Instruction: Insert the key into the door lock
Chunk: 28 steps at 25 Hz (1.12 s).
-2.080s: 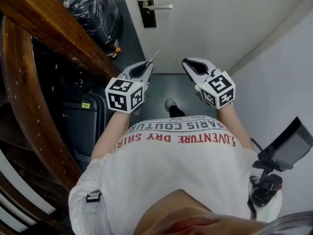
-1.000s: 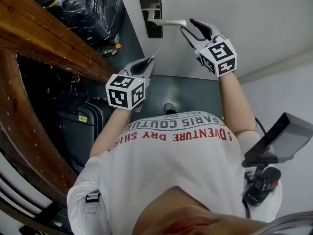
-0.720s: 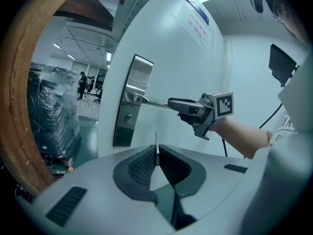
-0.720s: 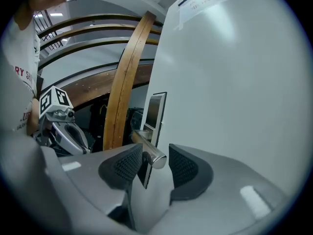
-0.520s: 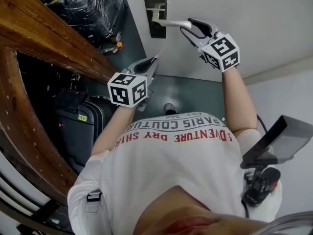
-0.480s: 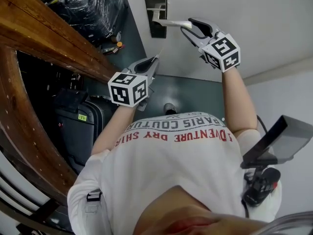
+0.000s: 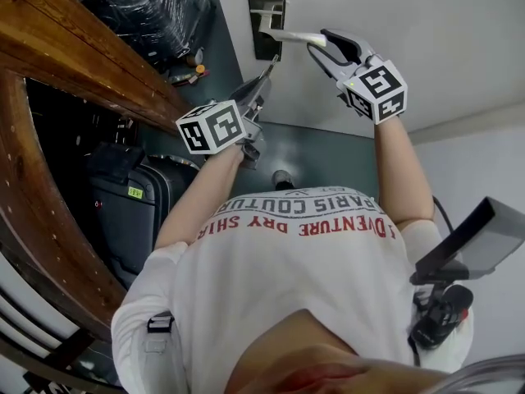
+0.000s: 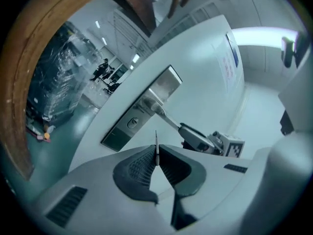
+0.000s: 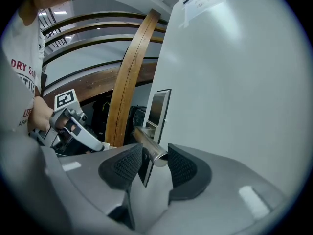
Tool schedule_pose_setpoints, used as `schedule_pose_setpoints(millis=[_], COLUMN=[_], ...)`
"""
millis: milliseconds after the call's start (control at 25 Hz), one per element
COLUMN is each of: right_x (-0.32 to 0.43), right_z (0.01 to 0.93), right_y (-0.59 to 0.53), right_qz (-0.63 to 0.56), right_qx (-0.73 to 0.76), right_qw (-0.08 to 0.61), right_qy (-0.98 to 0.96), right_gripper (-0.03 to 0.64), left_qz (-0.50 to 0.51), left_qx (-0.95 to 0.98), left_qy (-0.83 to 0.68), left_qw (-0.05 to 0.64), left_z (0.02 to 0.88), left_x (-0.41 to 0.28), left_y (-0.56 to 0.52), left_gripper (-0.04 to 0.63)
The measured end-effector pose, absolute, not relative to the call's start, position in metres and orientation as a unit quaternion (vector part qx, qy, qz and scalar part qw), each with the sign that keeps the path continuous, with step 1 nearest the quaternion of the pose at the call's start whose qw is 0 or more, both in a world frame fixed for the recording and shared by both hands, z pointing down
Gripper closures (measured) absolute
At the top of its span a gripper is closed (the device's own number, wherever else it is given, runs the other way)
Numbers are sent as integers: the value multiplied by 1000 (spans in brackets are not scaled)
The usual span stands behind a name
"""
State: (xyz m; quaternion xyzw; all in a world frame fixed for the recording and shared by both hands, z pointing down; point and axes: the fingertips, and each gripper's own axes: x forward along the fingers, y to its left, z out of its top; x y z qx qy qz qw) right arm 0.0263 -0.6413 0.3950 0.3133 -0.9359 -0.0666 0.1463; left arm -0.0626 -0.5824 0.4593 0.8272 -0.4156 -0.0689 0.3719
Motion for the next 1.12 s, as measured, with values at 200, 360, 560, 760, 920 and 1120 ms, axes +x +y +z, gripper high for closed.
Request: schedule_pose_setpoints(millis=[200,360,560,760,920,1120], right_x=[25,23,23,23,23,24], right_z=[393,393,391,390,390,389], right_y=[-638,-637,-636,-635,-635,-637], right_qz=[-67,-66,-65,-64,-64,-64], right_qx=[316,316,318,320,321,320], right_qw=[147,146,145,143,142,142], right_qy=[-935,-935,-935,-934,-934,-935], right_gripper=[479,479,479,479,479,479], left_qz=[-161,-249,-284,-314,-321,-326], left_qx=[782,724,701,684,679,668], left_qy=[-416,-398,-380,-366,-368,-371], left_qw=[435,505,533,547,548,556], left_z=[464,476,485,485,485,483], left_x=[-69,-79,-75,-74,-75,-71], left_y=[-604,-619,-629,-633,-637,-643], left_gripper=[574,574,572,572,574,574])
